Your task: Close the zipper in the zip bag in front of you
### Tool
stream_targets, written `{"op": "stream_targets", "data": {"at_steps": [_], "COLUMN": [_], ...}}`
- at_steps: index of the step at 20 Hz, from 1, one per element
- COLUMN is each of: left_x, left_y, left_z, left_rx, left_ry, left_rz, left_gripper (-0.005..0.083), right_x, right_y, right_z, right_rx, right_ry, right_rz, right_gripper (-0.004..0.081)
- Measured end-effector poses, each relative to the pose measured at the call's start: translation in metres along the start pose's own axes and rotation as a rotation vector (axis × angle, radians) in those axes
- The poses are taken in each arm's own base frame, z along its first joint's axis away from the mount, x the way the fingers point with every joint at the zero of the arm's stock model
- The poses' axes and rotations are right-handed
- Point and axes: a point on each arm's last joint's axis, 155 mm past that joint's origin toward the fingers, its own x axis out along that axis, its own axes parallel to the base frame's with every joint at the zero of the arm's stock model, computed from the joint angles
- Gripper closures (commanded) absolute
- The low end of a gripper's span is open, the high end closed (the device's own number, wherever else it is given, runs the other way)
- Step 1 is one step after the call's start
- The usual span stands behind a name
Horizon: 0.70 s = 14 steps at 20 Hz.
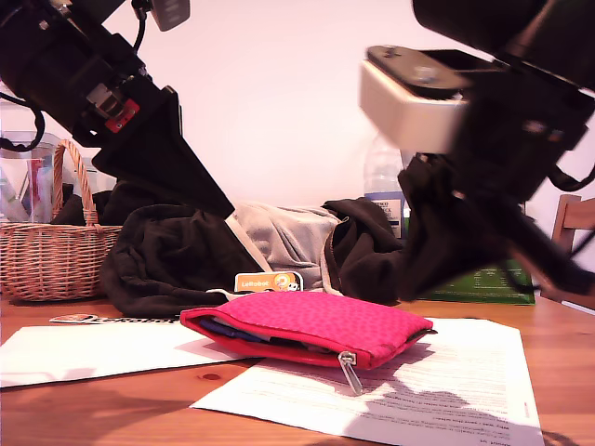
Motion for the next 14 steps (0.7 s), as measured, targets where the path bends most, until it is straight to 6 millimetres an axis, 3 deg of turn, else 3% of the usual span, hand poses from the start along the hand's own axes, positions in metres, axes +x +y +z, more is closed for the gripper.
{"op": "stream_targets", "data": {"at_steps": [3, 6, 8, 12, 14], "left_x": [0.000, 0.000, 0.000, 0.000, 0.000], "left_y": [0.000, 0.000, 0.000, 0.000, 0.000], "left_z": [0.000, 0.000, 0.000, 0.000, 0.000], "left_rx": [0.000, -0.001, -0.001, -0.002, -0.002], "left_ry": [0.000, 0.000, 0.000, 0.002, 0.002], "left_rz": [0.000, 0.000, 0.000, -0.001, -0.001], "left_gripper": [0.0795, 0.0795, 0.0795, 0.0795, 0.0795], "right_x": [0.000, 0.004, 0.004, -0.011, -0.009], "right_y": [-0.016, 0.007, 0.023, 0.019, 0.022], "right_z": [0.002, 0.006, 0.013, 0.021, 0.021], "right_rx": [0.152, 0.188, 0.162, 0.023, -0.095], "right_ry": [0.034, 0.032, 0.007, -0.016, -0.030], "right_rz": [-0.133, -0.164, -0.178, -0.240, -0.213], "right_gripper": [0.0783, 0.0783, 0.0783, 0.0783, 0.0783]}}
